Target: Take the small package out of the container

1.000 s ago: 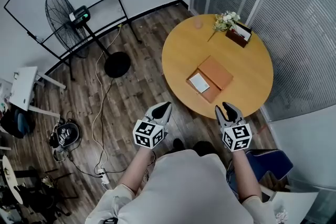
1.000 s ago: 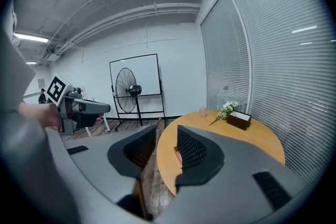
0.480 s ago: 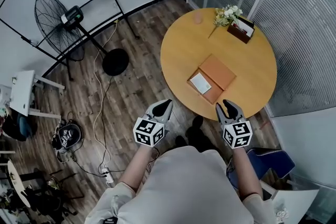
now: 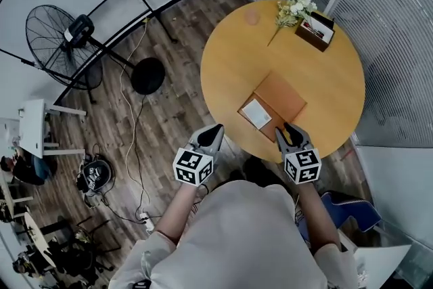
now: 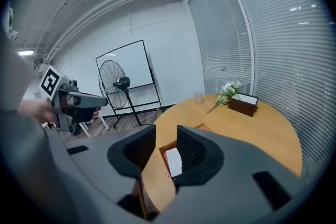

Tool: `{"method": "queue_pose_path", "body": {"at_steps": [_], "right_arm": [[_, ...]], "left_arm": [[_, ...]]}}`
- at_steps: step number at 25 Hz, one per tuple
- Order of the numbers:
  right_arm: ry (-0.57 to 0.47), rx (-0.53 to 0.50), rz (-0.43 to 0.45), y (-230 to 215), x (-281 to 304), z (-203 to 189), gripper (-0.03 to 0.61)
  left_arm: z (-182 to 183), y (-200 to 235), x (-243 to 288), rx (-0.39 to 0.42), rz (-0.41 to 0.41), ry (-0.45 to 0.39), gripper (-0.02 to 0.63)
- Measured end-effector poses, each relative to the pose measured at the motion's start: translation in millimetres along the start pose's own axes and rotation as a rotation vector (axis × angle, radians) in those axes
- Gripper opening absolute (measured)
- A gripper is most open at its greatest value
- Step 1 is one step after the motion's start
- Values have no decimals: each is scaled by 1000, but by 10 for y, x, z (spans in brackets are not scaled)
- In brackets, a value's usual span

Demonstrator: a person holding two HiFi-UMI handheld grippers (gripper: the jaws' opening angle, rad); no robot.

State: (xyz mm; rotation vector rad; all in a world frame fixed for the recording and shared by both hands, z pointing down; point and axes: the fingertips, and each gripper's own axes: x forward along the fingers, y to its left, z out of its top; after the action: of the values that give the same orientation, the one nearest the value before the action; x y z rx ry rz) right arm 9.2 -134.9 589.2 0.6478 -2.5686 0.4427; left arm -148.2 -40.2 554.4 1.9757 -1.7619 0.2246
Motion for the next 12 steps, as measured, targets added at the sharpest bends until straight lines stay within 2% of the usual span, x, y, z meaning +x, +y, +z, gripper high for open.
{"method": "queue_pose_path", "body": {"at_steps": [7,12], "right_arm": [[62,85,18,-555,422,-160,117],[108,136,23,-756,612,-336,117]], "left_arm": [[-35,78,755,16,-29,96,20],[-65,108,1081,13,-53,147,19]]}}
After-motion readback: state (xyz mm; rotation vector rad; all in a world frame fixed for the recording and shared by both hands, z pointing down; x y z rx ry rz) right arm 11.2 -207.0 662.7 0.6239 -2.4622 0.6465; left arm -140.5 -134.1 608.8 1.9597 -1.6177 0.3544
